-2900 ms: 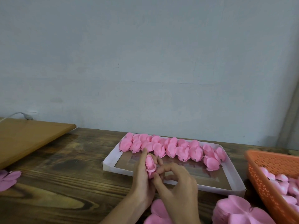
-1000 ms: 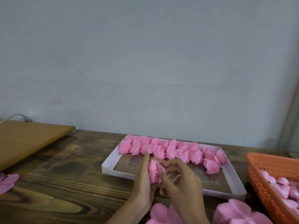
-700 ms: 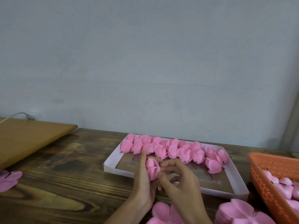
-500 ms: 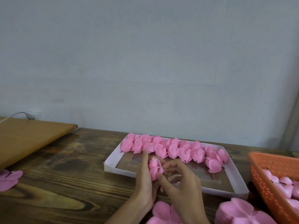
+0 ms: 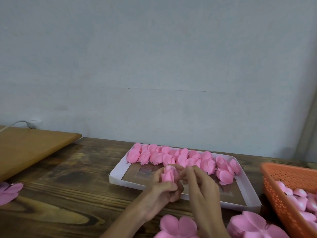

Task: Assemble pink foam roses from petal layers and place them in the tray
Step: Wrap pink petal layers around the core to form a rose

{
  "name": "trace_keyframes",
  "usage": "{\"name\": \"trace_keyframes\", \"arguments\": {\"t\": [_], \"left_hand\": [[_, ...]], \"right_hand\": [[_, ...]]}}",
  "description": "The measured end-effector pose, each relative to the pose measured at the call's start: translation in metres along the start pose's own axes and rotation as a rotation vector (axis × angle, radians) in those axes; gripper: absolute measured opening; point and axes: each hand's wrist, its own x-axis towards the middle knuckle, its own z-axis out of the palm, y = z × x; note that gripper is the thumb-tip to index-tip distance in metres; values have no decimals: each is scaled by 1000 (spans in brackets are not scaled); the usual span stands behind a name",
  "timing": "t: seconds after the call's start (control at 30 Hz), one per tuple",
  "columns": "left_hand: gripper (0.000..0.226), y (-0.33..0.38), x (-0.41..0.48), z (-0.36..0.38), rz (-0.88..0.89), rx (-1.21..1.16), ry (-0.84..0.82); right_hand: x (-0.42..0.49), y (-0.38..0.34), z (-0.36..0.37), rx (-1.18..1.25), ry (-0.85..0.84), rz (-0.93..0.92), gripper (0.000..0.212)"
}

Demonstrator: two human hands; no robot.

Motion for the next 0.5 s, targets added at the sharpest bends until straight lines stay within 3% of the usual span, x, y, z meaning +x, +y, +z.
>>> {"name": "trace_keyframes", "arguments": {"t": [0.1, 0.23, 0.5], "left_hand": [[52, 0, 0, 0, 17, 166, 39], [31, -7, 2, 2, 54, 364, 202], [29, -7, 3, 5, 107, 425, 264]], "right_hand": [[1, -2, -2, 29, -14, 37, 39], [1, 0, -2, -127, -67, -36, 43], [2, 2, -8, -354, -98, -218, 20]]}}
